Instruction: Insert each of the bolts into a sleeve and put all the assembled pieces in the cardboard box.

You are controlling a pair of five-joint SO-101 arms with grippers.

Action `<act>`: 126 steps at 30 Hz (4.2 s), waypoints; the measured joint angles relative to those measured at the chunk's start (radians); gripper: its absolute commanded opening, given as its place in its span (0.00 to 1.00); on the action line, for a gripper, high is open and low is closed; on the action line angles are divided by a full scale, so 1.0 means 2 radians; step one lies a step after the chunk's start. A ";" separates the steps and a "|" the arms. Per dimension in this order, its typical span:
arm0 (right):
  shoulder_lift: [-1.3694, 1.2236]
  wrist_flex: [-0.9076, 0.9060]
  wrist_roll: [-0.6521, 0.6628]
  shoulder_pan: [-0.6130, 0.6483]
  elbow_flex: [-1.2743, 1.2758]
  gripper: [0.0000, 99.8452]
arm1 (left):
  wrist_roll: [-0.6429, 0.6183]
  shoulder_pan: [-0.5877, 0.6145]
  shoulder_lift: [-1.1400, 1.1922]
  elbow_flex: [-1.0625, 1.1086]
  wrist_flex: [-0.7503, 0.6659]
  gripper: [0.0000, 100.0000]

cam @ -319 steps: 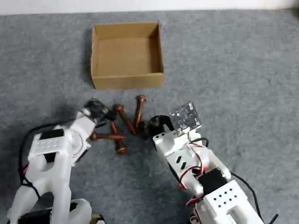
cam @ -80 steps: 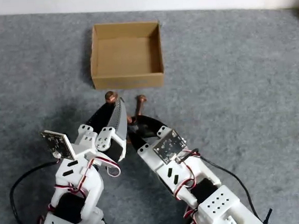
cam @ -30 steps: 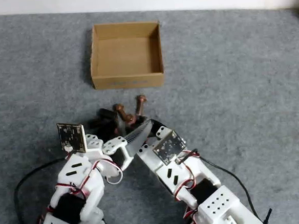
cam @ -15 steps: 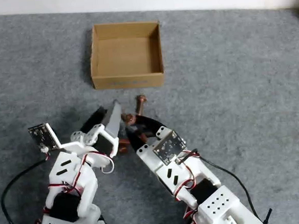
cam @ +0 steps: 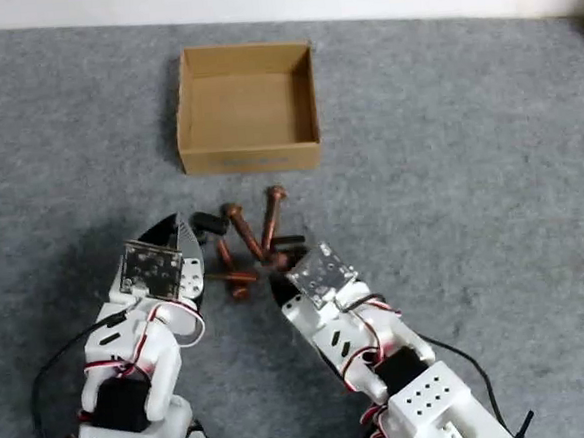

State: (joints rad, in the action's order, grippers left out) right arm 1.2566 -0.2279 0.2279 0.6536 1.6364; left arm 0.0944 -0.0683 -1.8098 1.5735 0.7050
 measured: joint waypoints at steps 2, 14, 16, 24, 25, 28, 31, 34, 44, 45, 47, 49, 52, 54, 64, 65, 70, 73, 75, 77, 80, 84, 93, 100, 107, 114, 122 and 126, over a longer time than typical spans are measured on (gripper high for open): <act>0.000 -0.013 0.000 -0.002 -0.012 0.00 | 0.006 0.009 0.002 0.008 -0.012 0.01; -0.157 -0.115 0.000 -0.009 -0.297 0.00 | -0.032 0.080 0.153 0.000 -0.103 0.01; -0.233 -0.146 0.000 -0.009 -0.393 0.00 | -0.032 0.080 0.173 -0.001 -0.117 0.01; -0.523 -0.278 0.000 -0.002 -0.752 0.00 | -0.032 0.080 0.227 -0.001 -0.151 0.01; -0.552 -0.279 0.000 0.002 -0.781 0.00 | -0.032 0.080 0.228 -0.001 -0.151 0.01; -0.634 -0.279 0.000 0.010 -0.855 0.00 | -0.032 0.080 0.232 -0.005 -0.154 0.01; -0.727 -0.249 0.001 0.010 -0.926 0.00 | -0.032 0.082 0.232 -0.008 -0.154 0.01; -0.818 -0.209 0.001 0.008 -1.005 0.00 | -0.032 0.084 0.232 -0.008 -0.154 0.01; -1.124 -0.109 0.001 0.006 -1.274 0.00 | -0.060 0.106 0.232 -0.008 -0.154 0.01; -1.151 -0.103 0.000 0.004 -1.302 0.00 | -0.061 0.107 0.232 -0.008 -0.154 0.01; -1.204 -0.096 0.000 -0.004 -1.359 0.00 | -0.063 0.108 0.232 -0.008 -0.154 0.01; -1.250 -0.094 0.000 -0.012 -1.414 0.00 | -0.064 0.107 0.232 -0.008 -0.154 0.01; -1.310 -0.092 0.000 -0.019 -1.497 0.00 | -0.064 0.108 0.232 -0.008 -0.154 0.01; -1.341 -0.092 0.000 -0.020 -1.542 0.00 | -0.064 0.108 0.232 -0.008 -0.154 0.01; -1.398 -0.114 -0.001 -0.021 -1.602 0.05 | -0.064 0.117 0.232 -0.009 -0.164 0.01; -1.398 -0.122 -0.001 -0.021 -1.604 0.08 | -0.064 0.117 0.232 -0.009 -0.164 0.01; -1.379 -0.166 -0.001 -0.020 -1.604 0.15 | -0.064 0.117 0.232 -0.009 -0.166 0.01; -1.359 -0.200 -0.001 -0.020 -1.603 0.15 | -0.065 0.125 0.232 -0.009 -0.166 0.01; -1.345 -0.218 -0.001 -0.020 -1.603 0.15 | -0.084 0.144 0.233 -0.015 -0.166 0.01; -1.326 -0.238 -0.013 -0.020 -1.603 0.15 | -0.105 0.163 0.234 -0.023 -0.166 0.01; -1.284 -0.274 -0.038 -0.020 -1.603 0.15 | -0.114 0.174 0.234 -0.025 -0.166 0.01; -1.221 -0.339 -0.047 -0.005 -1.603 0.15 | -0.114 0.177 0.234 -0.025 -0.166 0.01; -1.079 -0.548 -0.049 0.063 -1.603 0.15 | -0.114 0.177 0.234 -0.025 -0.166 0.01; -0.945 -0.743 -0.049 0.072 -1.603 0.15 | -0.114 0.177 0.234 -0.025 -0.166 0.01; -0.791 -0.759 -0.051 0.022 -1.565 0.15 | -0.054 0.104 0.234 -0.025 -0.154 0.01; -0.608 -0.760 -0.051 -0.009 -1.341 0.15 | -0.041 0.098 0.234 -0.025 -0.154 0.01; -0.411 -0.708 0.021 -0.071 -0.892 0.15 | -0.041 0.097 0.234 -0.025 -0.154 0.01; -0.308 -0.563 0.063 -0.101 -0.641 0.15 | -0.041 0.091 0.234 -0.025 -0.153 0.01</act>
State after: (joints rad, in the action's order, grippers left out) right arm 0.6398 -1.3541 0.3537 0.4526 0.3552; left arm 0.0130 0.1143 -1.3418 1.5228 0.3982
